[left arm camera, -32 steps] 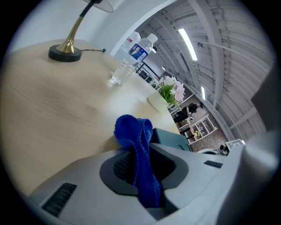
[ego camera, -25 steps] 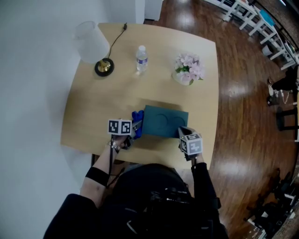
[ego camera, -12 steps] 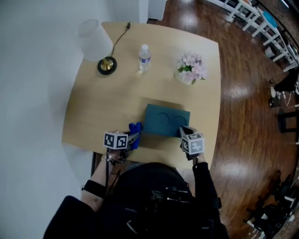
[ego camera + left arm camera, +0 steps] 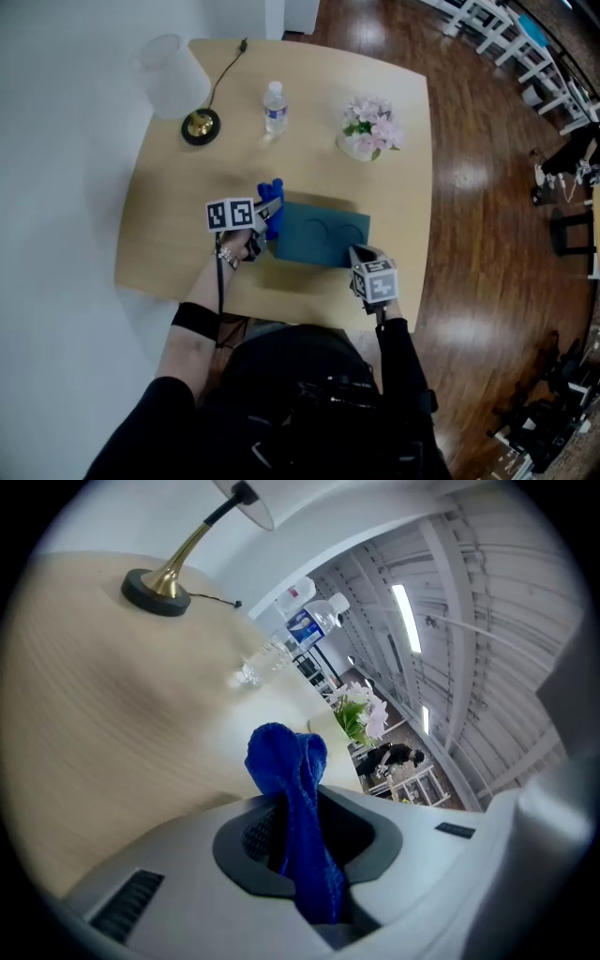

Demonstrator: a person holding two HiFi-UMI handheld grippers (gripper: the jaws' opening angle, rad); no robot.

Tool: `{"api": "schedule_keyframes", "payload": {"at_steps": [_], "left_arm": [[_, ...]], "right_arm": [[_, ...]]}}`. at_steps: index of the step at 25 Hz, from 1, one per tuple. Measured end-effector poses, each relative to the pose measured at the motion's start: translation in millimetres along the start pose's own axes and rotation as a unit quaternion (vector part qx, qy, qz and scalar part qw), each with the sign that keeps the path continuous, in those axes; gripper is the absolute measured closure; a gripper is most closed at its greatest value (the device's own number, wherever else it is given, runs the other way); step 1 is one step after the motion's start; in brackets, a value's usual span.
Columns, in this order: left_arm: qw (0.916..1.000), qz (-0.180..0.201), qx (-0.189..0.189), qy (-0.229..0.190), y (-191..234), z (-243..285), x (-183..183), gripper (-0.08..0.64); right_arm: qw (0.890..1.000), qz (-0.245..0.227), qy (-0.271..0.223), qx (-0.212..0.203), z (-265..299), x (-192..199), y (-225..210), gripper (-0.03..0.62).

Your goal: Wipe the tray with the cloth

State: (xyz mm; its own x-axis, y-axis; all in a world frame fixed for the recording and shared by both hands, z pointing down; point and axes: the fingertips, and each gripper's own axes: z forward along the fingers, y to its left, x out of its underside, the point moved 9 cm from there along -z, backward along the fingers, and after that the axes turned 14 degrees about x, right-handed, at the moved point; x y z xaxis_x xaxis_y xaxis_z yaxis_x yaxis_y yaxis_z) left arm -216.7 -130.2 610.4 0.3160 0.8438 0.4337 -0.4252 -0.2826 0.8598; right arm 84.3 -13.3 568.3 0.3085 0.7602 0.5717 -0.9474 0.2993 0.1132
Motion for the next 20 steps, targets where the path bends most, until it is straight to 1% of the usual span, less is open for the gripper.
{"api": "schedule_keyframes", "payload": {"at_steps": [2,3,7,12,18,20], "left_arm": [[0.9997,-0.018,0.009,-0.012,-2.1,-4.5,8.3,0.488],[0.9996,-0.021,0.013,-0.013,-3.7,-7.7,13.6,0.488],[0.9994,-0.025,0.022,-0.004,-9.3,-20.4,36.7,0.488],[0.999,-0.037,0.024,-0.003,-18.6,-38.7,66.2,0.488],[0.9982,-0.051,0.032,0.006,-30.0,-68.9,109.9,0.488],[0.9982,-0.049,0.032,0.016,-34.9,-75.8,123.6,0.488]], "right_arm": [[1.0,-0.003,-0.003,0.001,-0.1,0.2,-0.4,0.583],[1.0,-0.005,-0.004,0.002,0.0,0.0,-0.9,0.583],[1.0,-0.007,-0.005,0.0,2.4,1.1,-2.1,0.583],[1.0,-0.009,-0.008,0.0,3.8,1.2,-2.3,0.583],[1.0,-0.014,-0.012,0.003,1.2,2.2,0.8,0.583],[1.0,-0.014,-0.013,0.001,2.1,2.3,0.1,0.582]]}}
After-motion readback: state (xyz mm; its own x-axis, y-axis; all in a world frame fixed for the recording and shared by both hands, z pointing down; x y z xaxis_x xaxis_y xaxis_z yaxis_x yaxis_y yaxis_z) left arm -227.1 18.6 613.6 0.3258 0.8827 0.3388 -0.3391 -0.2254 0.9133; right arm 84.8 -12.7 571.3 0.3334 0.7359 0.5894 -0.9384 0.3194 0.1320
